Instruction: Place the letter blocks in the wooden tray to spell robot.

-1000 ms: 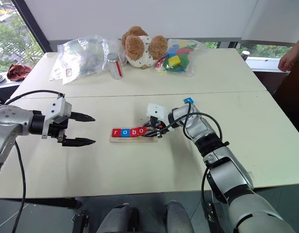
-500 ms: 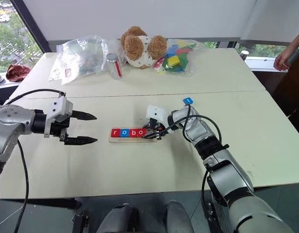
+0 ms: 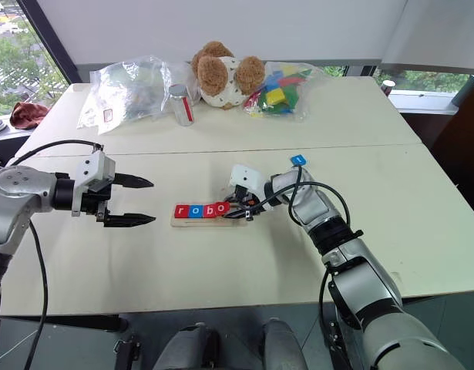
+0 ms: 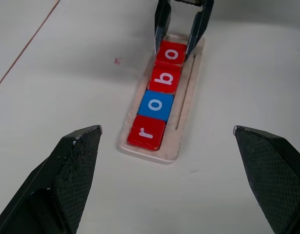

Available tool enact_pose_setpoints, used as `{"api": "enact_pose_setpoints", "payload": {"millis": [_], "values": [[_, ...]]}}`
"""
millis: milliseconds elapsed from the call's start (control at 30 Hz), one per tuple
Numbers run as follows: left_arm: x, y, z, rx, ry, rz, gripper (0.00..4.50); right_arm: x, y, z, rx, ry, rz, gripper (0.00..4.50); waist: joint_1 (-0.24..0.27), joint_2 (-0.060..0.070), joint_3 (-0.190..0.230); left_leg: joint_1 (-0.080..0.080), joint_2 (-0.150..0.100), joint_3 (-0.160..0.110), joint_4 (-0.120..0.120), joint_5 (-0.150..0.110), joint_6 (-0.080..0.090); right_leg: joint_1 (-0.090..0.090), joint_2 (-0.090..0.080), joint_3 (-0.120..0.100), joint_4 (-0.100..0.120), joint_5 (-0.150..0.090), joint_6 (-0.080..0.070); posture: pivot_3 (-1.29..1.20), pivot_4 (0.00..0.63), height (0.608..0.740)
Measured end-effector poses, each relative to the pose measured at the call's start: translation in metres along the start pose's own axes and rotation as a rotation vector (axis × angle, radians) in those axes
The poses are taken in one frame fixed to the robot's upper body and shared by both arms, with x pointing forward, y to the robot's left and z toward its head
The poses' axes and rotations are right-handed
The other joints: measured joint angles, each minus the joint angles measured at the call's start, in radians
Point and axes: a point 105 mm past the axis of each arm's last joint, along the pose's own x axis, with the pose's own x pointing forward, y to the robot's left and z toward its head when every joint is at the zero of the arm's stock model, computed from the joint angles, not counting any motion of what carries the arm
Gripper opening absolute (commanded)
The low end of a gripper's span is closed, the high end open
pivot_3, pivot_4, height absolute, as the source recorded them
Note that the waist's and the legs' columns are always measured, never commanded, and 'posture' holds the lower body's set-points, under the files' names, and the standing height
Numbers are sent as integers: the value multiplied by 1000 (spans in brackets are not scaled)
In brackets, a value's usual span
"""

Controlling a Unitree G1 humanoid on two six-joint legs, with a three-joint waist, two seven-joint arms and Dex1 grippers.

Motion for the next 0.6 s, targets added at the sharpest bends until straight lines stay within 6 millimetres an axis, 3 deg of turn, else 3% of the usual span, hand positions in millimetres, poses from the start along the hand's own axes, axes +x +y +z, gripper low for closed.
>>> {"api": "enact_pose_setpoints", "payload": {"millis": [367,600], "values": [[0,1,0,0,-2,6,4500,0,-1,-2,2,3,-15,1127,0,0,0,0,0,0,0,0,0,0,0,0,0,0,0,0,150,740],[0,1,0,1,-3,9,4500,0,-1,-2,0,3,-13,4471,0,0,0,0,0,0,0,0,0,0,0,0,0,0,0,0,150,740]]}}
